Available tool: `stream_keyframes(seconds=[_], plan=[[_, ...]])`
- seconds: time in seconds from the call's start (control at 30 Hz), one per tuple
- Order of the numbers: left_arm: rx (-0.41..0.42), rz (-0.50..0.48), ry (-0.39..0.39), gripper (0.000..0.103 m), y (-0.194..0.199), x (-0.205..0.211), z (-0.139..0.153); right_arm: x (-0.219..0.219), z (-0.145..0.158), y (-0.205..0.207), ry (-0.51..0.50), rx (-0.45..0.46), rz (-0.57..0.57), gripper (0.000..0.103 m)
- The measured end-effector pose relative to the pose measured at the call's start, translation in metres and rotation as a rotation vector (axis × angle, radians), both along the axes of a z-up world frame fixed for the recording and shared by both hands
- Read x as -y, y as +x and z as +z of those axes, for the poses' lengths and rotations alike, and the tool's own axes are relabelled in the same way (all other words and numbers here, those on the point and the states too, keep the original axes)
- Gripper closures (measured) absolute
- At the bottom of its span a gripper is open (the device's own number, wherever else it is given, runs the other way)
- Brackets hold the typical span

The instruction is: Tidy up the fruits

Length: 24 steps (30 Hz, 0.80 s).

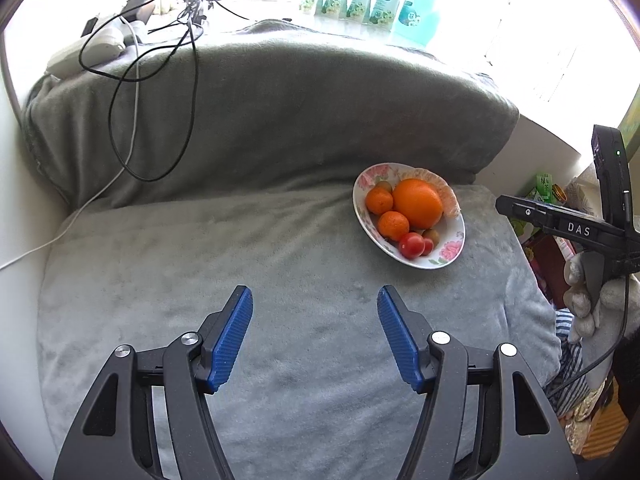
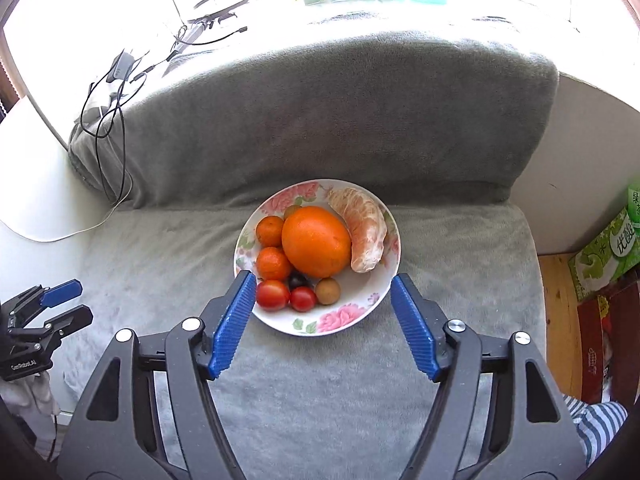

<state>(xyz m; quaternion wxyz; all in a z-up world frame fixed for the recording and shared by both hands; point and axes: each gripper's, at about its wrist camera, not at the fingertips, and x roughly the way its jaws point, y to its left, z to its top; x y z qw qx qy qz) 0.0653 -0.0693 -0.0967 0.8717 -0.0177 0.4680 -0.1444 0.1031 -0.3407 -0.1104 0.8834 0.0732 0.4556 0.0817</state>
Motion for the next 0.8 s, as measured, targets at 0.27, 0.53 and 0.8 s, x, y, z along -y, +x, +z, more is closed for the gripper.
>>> stream_keyframes(seconds=[0.27,0.53,0.8], plan=[[0.069,-0.003,-0.016,0.028,-0.003,0.001,0.018,-0.017,0.023,-0.035,-0.085,0.037,-0.061,0.013],[0.118,-0.011,0.03,0.025,-0.005,0.012,0.035,-0.029,0.038,-0.055,-0.098,0.057,-0.108,0.012],[0.129,0.012,0.04,0.024,-0.004,0.017,0.047,-0.032,0.05,-0.059,-0.085,0.08,-0.123,0.012]])
